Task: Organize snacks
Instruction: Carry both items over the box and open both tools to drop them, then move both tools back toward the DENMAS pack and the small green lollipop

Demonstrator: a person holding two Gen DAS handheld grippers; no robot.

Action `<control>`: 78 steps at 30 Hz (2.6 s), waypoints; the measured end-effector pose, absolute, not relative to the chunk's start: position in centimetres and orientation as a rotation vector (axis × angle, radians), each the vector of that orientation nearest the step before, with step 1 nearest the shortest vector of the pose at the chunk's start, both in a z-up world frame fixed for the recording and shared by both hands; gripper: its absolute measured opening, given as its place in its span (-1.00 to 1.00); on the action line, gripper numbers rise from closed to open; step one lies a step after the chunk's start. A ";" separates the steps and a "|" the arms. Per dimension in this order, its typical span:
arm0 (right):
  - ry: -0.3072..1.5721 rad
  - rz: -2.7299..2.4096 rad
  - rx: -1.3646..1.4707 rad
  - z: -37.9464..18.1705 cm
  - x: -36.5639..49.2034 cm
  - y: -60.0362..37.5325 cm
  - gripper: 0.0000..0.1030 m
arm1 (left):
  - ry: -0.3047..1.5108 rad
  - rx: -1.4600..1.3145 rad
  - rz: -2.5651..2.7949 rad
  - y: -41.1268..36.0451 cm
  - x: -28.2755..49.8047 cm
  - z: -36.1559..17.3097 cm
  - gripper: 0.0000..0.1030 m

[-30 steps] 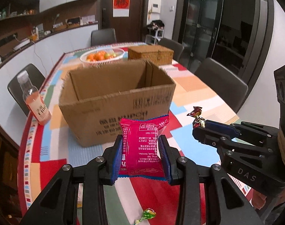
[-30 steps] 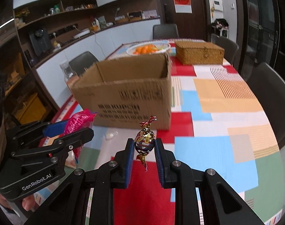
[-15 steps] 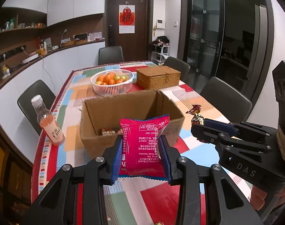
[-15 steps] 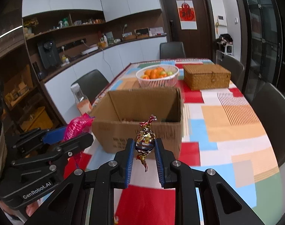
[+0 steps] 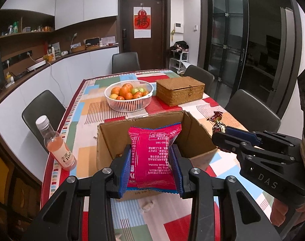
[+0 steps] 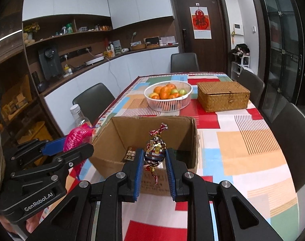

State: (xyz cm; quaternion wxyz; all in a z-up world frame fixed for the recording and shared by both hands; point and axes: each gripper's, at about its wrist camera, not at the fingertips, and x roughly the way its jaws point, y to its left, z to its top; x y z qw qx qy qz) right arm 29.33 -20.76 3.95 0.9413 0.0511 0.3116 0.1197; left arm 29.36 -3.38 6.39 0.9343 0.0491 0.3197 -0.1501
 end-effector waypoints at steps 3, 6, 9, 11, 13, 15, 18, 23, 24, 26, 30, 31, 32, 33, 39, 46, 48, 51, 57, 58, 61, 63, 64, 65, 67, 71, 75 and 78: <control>0.654 0.243 0.111 3.6 30.8 -20.8 -0.55 | 0.674 0.099 -0.306 -3.5 30.9 6.0 -0.28; 0.668 0.237 0.109 3.3 31.7 -20.7 -0.55 | 0.699 0.093 -0.303 -3.6 32.3 5.6 -0.28; 0.678 0.230 0.102 3.2 32.6 -20.4 -0.54 | 0.720 0.093 -0.297 -3.6 33.7 5.2 -0.28; 0.683 0.228 0.104 3.2 33.3 -20.3 -0.54 | 0.729 0.090 -0.286 -3.8 34.5 5.1 -0.27; 0.684 0.223 0.113 3.2 33.9 -20.2 -0.54 | 0.736 0.082 -0.269 -3.6 35.2 5.0 -0.16; 0.690 0.203 0.123 3.2 34.5 -20.3 -0.43 | 0.732 0.066 -0.239 -3.0 35.2 5.1 0.07; 0.681 0.189 0.124 3.3 34.1 -20.3 -0.26 | 0.712 0.070 -0.234 -2.5 34.2 5.4 0.16; 0.658 0.214 0.094 3.7 32.3 -19.6 -0.22 | 0.697 0.063 -0.227 -1.4 31.8 5.9 0.16; 0.656 0.220 0.092 3.8 31.9 -19.4 -0.22 | 0.696 0.057 -0.225 -1.0 31.2 5.9 0.16; 0.650 0.238 0.083 4.0 30.9 -19.0 -0.22 | 0.688 0.051 -0.228 -0.4 29.8 6.1 0.19; 0.644 0.273 0.062 4.1 28.8 -18.2 -0.22 | 0.673 0.059 -0.216 0.4 27.2 6.4 0.23; 0.644 0.284 0.058 4.0 28.3 -17.9 -0.22 | 0.668 0.061 -0.213 0.6 26.6 6.4 0.23; 0.645 0.291 0.055 4.0 27.9 -17.7 -0.22 | 0.661 0.064 -0.212 0.8 25.9 6.4 0.25; 0.646 0.301 0.051 3.9 27.4 -17.5 -0.22 | 0.658 0.065 -0.208 1.0 25.2 6.4 0.25; 0.663 0.353 0.024 3.3 24.4 -16.2 -0.22 | 0.660 0.072 -0.191 2.0 21.5 5.9 0.28; 0.712 0.406 -0.011 1.6 21.6 -15.0 -0.22 | 0.686 0.074 -0.163 3.0 18.0 4.4 0.32; 0.741 0.422 -0.013 0.7 20.9 -14.8 -0.22 | 0.698 0.089 -0.154 3.1 17.1 3.8 0.33; 0.787 0.448 -0.013 -0.7 20.0 -14.6 -0.22 | 0.723 0.101 -0.145 3.1 16.1 2.6 0.33; 0.882 0.465 -0.018 -3.4 18.6 -14.6 -0.22 | 0.802 0.113 -0.148 3.2 14.9 -0.3 0.33; 0.894 0.466 -0.020 -3.7 18.4 -14.6 -0.22 | 0.811 0.118 -0.144 3.2 14.7 -0.7 0.33; 0.945 0.469 -0.031 -5.3 17.8 -14.3 -0.22 | 0.843 0.135 -0.144 3.1 13.9 -2.1 0.33; 0.981 0.475 -0.033 -6.4 17.4 -14.3 -0.22 | 0.867 0.143 -0.143 3.0 13.6 -3.0 0.33; 0.995 0.476 -0.033 -6.8 17.3 -14.3 -0.22 | 0.879 0.145 -0.142 3.1 13.5 -3.4 0.33; 1.012 0.479 -0.034 -7.3 17.2 -14.2 -0.22 | 0.894 0.147 -0.142 3.1 13.3 -3.9 0.33; 1.048 0.487 -0.039 -8.4 16.9 -14.1 -0.22 | 0.920 0.149 -0.145 3.1 13.0 -4.8 0.33; 1.101 0.501 -0.046 -10.1 16.8 -13.8 -0.22 | 0.961 0.155 -0.139 3.3 12.7 -6.4 0.33; 1.143 0.496 -0.048 -11.5 17.0 -13.7 -0.22 | 1.002 0.153 -0.133 3.5 12.6 -7.8 0.33; 1.156 0.494 -0.049 -12.2 17.3 -13.6 -0.22 | 1.025 0.150 -0.133 3.6 12.7 -8.5 0.33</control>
